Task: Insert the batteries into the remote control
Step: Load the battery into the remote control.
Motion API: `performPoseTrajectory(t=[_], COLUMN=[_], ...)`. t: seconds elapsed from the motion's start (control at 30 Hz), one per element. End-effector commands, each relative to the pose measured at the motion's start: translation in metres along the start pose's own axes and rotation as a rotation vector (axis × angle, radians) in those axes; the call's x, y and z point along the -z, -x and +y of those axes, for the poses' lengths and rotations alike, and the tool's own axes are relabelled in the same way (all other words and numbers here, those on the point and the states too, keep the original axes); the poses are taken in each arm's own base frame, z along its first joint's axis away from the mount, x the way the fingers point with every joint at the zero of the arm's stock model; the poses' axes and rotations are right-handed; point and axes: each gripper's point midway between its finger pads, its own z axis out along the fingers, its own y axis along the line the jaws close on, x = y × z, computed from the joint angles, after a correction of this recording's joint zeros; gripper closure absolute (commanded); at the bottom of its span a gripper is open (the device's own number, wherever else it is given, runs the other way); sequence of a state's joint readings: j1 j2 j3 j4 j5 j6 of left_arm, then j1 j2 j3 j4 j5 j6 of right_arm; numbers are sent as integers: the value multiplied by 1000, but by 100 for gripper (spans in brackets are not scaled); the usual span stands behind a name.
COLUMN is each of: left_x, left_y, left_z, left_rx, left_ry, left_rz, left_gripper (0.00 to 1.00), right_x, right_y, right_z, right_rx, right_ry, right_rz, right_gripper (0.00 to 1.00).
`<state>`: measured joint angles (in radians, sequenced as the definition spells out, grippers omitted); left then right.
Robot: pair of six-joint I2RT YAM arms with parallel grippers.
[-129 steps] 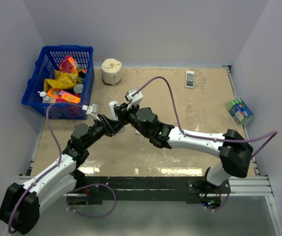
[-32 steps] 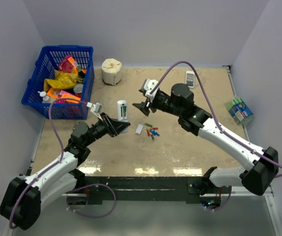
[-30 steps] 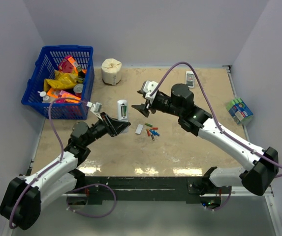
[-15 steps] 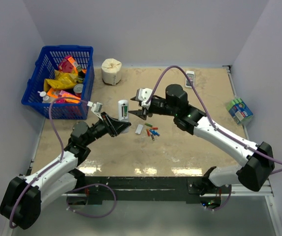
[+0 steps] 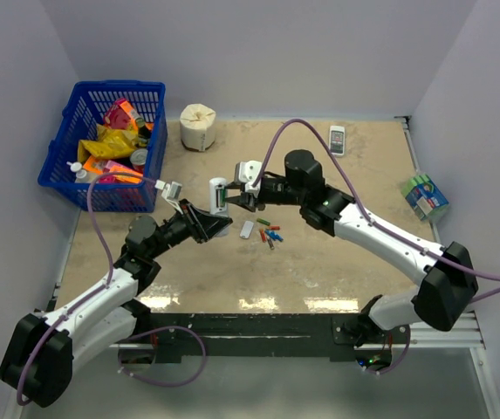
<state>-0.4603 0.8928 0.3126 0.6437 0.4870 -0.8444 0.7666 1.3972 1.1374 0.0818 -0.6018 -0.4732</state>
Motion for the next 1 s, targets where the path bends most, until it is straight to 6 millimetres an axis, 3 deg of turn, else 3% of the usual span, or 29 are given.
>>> performPoseTrajectory(t=[0.0,0.73,0.97], left_x=[-4,-4,-4], left_y=[26,25,25], left_z=[-27,-27,-27], left_rx=[-86,-87,-88], left_ry=[-89,-92,-94], left_rz=[-69,-66,-64], left_gripper=[100,100,100], right_x=[1,6,4], right_y=[33,35,40], right_z=[-8,-24,-20], right_rx=[56,67,62], right_ry=[6,-98,-66], right_rz=[-83,-79,-104], right_gripper=[64,57,59])
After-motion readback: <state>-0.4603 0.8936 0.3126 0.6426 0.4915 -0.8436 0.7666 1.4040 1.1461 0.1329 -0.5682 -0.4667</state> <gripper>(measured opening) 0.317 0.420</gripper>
